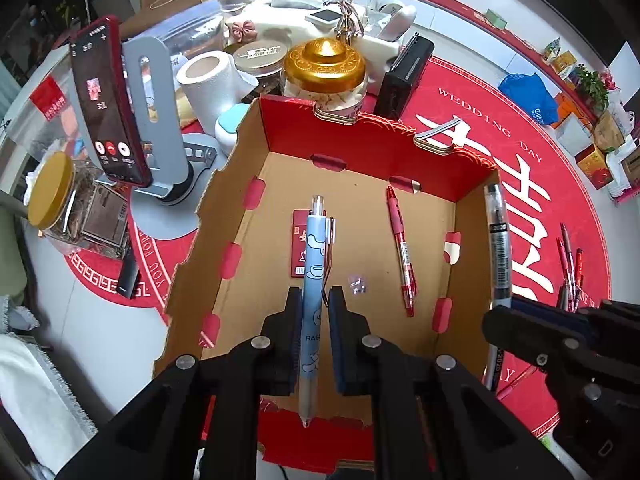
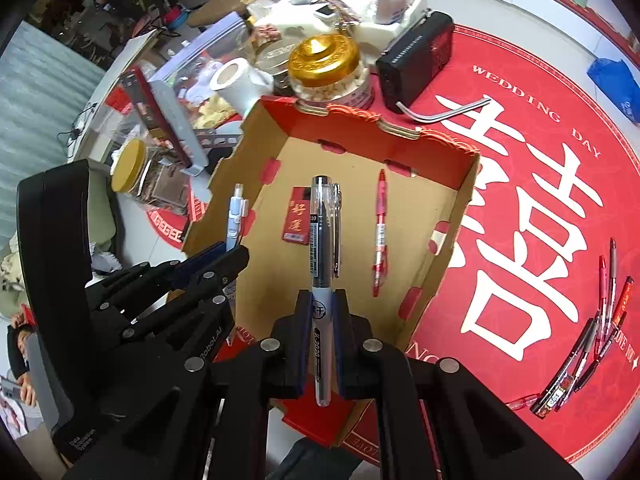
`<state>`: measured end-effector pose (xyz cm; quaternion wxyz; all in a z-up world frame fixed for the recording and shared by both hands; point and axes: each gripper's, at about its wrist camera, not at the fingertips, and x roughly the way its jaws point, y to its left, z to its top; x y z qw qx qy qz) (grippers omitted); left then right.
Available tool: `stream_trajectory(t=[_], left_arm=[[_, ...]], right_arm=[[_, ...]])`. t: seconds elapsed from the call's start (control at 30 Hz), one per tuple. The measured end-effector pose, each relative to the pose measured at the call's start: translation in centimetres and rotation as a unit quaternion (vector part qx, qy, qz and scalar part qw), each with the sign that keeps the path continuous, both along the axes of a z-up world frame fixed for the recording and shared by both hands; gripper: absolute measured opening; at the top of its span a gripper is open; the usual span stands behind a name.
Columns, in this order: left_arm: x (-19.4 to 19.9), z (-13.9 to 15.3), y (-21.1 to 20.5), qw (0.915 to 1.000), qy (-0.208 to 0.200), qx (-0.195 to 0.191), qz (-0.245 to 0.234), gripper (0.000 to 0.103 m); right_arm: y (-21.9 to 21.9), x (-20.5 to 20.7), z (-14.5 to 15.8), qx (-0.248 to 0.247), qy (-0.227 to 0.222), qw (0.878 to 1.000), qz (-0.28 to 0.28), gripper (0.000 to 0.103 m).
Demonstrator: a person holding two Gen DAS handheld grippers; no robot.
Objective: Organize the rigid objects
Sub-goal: 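Carry the light blue pen in the left gripper while the right carries the clear pen over the tray, then open the left gripper over the tray while the right releases the clear pen inside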
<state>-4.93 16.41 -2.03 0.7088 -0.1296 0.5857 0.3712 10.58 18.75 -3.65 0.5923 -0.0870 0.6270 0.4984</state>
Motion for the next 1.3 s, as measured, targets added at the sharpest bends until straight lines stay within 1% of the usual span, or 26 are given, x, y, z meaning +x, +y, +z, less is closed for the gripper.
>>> stream_trajectory(t=[0.2, 0.53, 0.97, 1.3], left_arm=[[1.0, -1.3, 1.0, 1.0000, 0.007, -0.007, 0.000, 0.014], [1.5, -2.8, 2.0, 0.9997, 0.025, -0.005, -0.001, 0.014], [1.8, -3.9, 3.3, 0.9994, 0.033, -0.009, -0.001, 0.014], [2.6, -4.8, 4.3, 0.9991, 0.043, -0.005, -0.001, 0.014]], right_arm=[[0.3, 1.1, -0.9, -0.011, 0.000, 1.000, -0.013, 0.011], [0.7, 1.9, -1.8, -0.019, -0.001, 1.000, -0.025, 0.011], [1.7, 2.7, -3.1, -0.029, 0.003, 0.999, -0.036, 0.011], [2.9, 3.5, -4.4, -0.037, 0.001, 0.999, -0.032, 0.011]])
